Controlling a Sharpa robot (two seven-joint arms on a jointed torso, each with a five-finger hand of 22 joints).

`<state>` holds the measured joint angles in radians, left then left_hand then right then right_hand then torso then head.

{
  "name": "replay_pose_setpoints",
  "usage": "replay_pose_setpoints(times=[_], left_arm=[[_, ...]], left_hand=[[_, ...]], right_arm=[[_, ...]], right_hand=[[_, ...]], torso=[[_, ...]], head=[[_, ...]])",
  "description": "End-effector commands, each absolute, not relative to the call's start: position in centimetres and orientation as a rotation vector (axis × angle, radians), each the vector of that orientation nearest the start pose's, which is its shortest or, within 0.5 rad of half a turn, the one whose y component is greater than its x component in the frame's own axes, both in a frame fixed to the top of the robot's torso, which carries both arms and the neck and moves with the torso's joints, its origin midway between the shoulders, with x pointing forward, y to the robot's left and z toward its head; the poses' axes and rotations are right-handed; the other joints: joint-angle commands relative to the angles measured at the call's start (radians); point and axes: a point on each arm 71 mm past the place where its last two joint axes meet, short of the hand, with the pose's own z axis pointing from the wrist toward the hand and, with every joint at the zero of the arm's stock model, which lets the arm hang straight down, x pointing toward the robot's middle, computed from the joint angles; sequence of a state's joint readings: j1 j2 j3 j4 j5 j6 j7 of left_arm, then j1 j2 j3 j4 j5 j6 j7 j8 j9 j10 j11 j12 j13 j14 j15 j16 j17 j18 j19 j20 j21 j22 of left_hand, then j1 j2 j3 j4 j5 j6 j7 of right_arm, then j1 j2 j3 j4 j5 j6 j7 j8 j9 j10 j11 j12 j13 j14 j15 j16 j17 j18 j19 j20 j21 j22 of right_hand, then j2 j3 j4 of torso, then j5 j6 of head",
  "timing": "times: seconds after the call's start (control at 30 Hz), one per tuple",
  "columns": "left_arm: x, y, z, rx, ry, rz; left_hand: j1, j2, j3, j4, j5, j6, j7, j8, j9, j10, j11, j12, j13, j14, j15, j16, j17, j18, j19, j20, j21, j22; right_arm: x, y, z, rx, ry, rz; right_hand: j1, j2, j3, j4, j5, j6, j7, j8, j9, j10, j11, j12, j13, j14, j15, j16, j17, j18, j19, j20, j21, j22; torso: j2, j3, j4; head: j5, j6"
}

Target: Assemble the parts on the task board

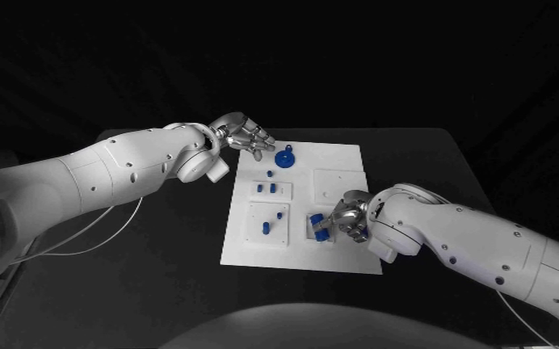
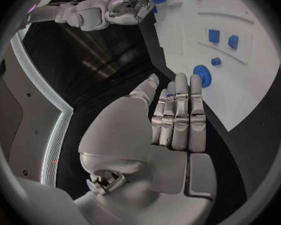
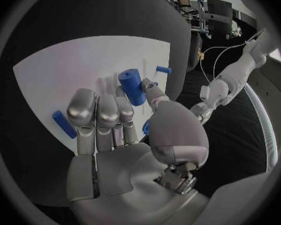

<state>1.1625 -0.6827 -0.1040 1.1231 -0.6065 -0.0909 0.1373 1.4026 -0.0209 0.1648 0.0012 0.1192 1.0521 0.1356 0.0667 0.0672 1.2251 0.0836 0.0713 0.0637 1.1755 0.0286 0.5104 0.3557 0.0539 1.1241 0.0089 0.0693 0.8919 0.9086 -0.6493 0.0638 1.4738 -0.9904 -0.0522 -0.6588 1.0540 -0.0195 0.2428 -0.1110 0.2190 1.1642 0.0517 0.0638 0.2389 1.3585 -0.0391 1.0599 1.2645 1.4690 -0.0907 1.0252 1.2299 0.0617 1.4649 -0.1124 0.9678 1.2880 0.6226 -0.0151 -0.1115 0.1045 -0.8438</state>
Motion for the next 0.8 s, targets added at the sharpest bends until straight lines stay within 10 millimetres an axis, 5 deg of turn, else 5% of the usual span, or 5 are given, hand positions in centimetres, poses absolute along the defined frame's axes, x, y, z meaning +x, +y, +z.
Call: replay_pose_setpoints(times=[0.03, 0.37, 0.8], left_arm=[[52.9, 23.1, -25.7, -0.604, 1.930, -1.069], [52.9, 23.1, -25.8, -0.603, 1.935, -1.071], [52.9, 23.2, -25.8, -0.603, 1.940, -1.070]], left_hand=[[-0.004, 0.002, 0.001, 0.008, 0.002, -0.006, -0.003, -0.003, 0.001, -0.003, 0.000, -0.004, -0.001, 0.002, 0.001, -0.002, -0.001, -0.004, 0.004, 0.000, 0.000, -0.001], [-0.004, 0.002, 0.002, 0.009, 0.003, -0.005, -0.004, -0.002, 0.001, -0.004, 0.000, -0.004, -0.001, 0.002, 0.002, -0.003, -0.001, -0.004, 0.004, 0.000, 0.001, -0.007], [-0.007, 0.004, 0.002, 0.011, 0.003, -0.006, -0.003, -0.002, 0.001, -0.005, 0.001, -0.004, -0.001, 0.001, 0.002, -0.003, -0.001, -0.004, 0.004, 0.000, 0.001, -0.009]], right_arm=[[42.3, -13.8, -32.8, 0.472, 2.486, 0.477], [42.6, -13.2, -33.3, 0.461, 2.474, 0.478], [42.6, -12.7, -33.7, 0.442, 2.493, 0.482]], right_hand=[[-0.032, -0.012, -0.002, 0.022, -0.015, 0.013, -0.008, 0.000, 0.004, 0.004, -0.002, -0.006, -0.002, 0.001, -0.007, -0.005, -0.002, 0.013, 0.054, -0.009, -0.005, -0.001], [-0.068, -0.019, 0.004, 0.078, -0.093, 0.014, -0.007, 0.000, 0.009, 0.005, -0.001, -0.009, -0.009, 0.001, -0.006, -0.010, -0.004, 0.013, 0.054, -0.008, -0.006, 0.000], [-0.095, -0.034, 0.018, 0.115, -0.146, 0.016, -0.007, 0.000, 0.016, 0.004, -0.001, -0.009, -0.012, 0.001, -0.006, -0.013, -0.006, 0.014, 0.053, -0.008, -0.006, 0.002]], torso=[[0.000, 0.0007, -0.0006], [0.000, 0.0004, -0.0004], [0.000, 0.0002, -0.0010]], head=[[0.000, -0.002], [0.002, -0.006], [0.005, -0.006]])
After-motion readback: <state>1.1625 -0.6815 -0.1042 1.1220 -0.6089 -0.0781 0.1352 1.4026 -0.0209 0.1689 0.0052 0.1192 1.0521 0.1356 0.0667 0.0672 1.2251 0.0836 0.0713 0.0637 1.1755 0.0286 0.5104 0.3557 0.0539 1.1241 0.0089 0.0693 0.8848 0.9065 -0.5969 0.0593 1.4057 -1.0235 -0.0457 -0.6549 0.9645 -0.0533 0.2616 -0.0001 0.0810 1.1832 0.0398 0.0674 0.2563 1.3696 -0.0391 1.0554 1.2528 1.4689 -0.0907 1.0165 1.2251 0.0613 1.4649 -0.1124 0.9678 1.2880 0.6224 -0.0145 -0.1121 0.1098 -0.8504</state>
